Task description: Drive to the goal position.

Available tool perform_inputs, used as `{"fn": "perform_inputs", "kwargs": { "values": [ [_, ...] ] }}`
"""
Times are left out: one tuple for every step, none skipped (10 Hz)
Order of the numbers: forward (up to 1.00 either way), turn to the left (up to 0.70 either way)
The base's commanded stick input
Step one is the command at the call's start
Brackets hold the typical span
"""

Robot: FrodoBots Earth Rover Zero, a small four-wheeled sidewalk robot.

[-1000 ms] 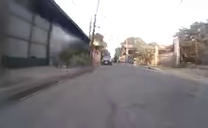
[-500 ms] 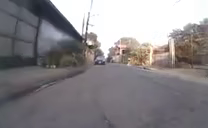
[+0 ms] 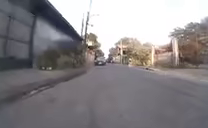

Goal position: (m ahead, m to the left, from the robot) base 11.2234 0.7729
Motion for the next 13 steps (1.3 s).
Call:
{"fn": "perform_inputs", "kwargs": {
  "values": [
    [1.0, 0.01],
    [1.0, 0.01],
    [1.0, 0.01],
    [1.0, 0.01],
    [1.0, -0.29],
    [1.0, -0.39],
    [1.0, -0.19],
    [1.0, 0.01],
    [1.0, 0.01],
    [1.0, 0.01],
    [1.0, 0.01],
    [1.0, 0.01],
    [1.0, 0.01]
  ]
}}
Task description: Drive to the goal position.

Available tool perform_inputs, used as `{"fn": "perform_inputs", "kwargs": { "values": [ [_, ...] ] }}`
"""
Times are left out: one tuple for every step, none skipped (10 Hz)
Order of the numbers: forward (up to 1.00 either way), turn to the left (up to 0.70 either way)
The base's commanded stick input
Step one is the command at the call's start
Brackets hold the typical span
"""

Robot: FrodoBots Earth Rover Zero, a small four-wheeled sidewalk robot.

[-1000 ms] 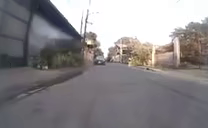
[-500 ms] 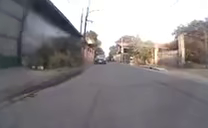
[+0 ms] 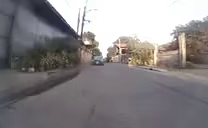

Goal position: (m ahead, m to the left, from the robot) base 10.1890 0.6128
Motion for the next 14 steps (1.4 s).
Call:
{"fn": "perform_inputs", "kwargs": {
  "values": [
    [1.0, 0.01],
    [1.0, 0.01],
    [1.0, 0.01],
    [1.0, 0.01],
    [1.0, 0.01],
    [1.0, 0.01],
    [1.0, 0.01],
    [1.0, 0.01],
    [1.0, 0.01],
    [1.0, 0.01],
    [1.0, 0.01],
    [1.0, 0.01],
    [1.0, 0.01],
    [1.0, 0.01]
  ]
}}
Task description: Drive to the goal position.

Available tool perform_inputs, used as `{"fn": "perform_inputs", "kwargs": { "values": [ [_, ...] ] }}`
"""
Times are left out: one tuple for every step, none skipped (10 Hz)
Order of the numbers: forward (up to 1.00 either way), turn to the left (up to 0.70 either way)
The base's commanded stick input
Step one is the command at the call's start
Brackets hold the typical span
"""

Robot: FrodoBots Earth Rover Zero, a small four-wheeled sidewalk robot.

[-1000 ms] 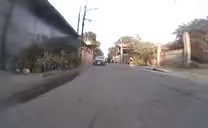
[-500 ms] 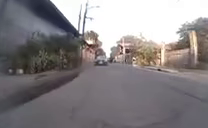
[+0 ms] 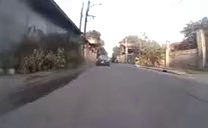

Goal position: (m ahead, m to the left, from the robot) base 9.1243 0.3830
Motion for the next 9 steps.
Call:
{"fn": "perform_inputs", "kwargs": {
  "values": [
    [1.0, 0.01],
    [1.0, 0.01],
    [1.0, 0.01],
    [1.0, 0.01],
    [1.0, -0.12],
    [1.0, -0.39],
    [1.0, -0.31],
    [1.0, 0.01],
    [1.0, 0.01]
  ]
}}
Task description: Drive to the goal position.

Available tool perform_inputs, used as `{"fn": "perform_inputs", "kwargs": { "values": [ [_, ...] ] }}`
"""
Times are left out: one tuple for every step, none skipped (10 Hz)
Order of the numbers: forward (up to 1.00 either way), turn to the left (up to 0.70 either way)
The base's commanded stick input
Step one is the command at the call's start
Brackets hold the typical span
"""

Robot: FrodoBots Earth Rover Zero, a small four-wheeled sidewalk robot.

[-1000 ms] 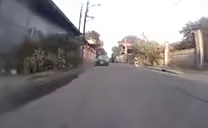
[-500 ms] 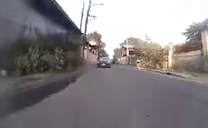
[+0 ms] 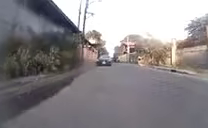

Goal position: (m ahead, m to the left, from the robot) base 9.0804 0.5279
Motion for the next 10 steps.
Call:
{"fn": "perform_inputs", "kwargs": {
  "values": [
    [1.0, -0.08],
    [1.0, -0.39],
    [1.0, -0.39],
    [1.0, -0.37],
    [1.0, -0.06],
    [1.0, 0.01],
    [1.0, 0.01],
    [1.0, 0.01],
    [1.0, -0.27],
    [1.0, -0.39]
  ]
}}
